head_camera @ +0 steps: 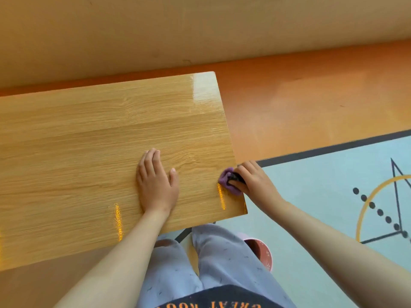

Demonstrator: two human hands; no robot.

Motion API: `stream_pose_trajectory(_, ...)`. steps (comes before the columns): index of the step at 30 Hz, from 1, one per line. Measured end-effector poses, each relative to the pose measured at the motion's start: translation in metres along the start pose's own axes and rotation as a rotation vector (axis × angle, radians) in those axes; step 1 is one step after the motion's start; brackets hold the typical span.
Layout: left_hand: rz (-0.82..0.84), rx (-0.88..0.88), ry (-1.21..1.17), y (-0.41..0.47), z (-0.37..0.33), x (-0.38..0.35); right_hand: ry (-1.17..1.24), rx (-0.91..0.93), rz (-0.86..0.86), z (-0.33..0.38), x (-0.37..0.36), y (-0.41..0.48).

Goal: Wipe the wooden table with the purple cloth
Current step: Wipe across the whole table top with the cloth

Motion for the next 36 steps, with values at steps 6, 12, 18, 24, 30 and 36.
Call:
stream_pose_trajectory(6, 0.009, 0.019, 0.006, 0.002, -0.001, 0.001, 0.022, -0.028, -0.048, -0.025, 0.004, 0.147)
stream_pose_trajectory(12, 0.034, 0.042, 0.006, 0.002, -0.001, 0.001, 0.046, -0.109, -0.091, -0.039, 0.012, 0.215)
stream_pose_trajectory(18, 0.040, 0.032, -0.002, 0.003, -0.001, 0.002, 0.097, -0.052, -0.048, -0.033, 0.010, 0.130)
stream_pose_trajectory(24, 0.052, 0.034, -0.007, 0.003, -0.001, 0.003, 0.061, 0.000, 0.027, -0.038, 0.017, 0.100)
stream_pose_trajectory(30, 0.057, 0.044, -0.012, 0.003, 0.000, 0.002, 0.002, -0.056, -0.093, -0.051, 0.022, 0.187)
stream_pose_trajectory(36, 0.051, 0.048, -0.033, 0.003, 0.001, -0.001, -0.055, -0.165, -0.198, -0.054, 0.026, 0.270)
Point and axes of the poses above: each hand's wrist, its own y-axis towards the middle knuckle, its own x-axis out of the back of the hand, z = x × y, the point moved 1 cm from there along y, towards the middle knuckle, and after that the axes turned 8 degrees about y, right-handed, at the moved point
